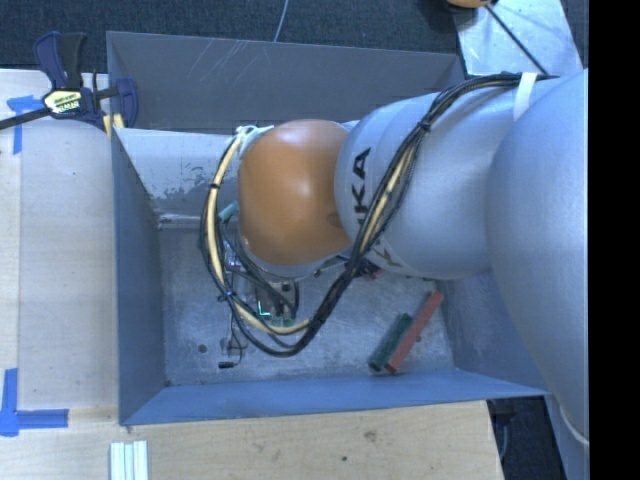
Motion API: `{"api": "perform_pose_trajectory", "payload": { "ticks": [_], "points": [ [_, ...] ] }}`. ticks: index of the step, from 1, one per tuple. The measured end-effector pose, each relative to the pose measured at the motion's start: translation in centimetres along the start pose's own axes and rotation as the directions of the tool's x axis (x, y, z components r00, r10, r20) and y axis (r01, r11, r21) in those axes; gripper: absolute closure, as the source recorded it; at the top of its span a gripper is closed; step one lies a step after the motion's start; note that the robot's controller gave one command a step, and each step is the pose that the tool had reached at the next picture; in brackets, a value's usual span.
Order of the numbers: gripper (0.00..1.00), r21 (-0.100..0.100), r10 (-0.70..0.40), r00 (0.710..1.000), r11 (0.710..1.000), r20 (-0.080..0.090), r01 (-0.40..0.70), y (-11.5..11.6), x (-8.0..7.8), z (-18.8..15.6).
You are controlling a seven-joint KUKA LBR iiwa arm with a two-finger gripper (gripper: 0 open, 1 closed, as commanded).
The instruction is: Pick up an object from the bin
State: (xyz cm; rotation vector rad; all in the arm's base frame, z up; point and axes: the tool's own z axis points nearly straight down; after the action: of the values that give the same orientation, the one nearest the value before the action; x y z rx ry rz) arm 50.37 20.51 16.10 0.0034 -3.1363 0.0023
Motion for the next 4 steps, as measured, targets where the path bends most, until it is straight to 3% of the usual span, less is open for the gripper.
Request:
{"api": "perform_pose_trajectory", "payload": {
  "ticks": [1,2,3,4],
  "points": [
    [0.00,-0.003,0.002,1.000,1.000,0.007,-0.002,0.0,-0.2,-0.4],
    [0.00,0.000,0.046,0.999,0.999,-0.003,-0.046,-6.3,-3.0,6.8],
    [0.00,0.002,-0.053,0.999,0.999,0.008,0.053,-11.5,-3.4,4.7],
    [0.00,-0.003,0.018,1.000,1.000,0.010,-0.017,-13.0,-4.7,5.9]
  ]
}}
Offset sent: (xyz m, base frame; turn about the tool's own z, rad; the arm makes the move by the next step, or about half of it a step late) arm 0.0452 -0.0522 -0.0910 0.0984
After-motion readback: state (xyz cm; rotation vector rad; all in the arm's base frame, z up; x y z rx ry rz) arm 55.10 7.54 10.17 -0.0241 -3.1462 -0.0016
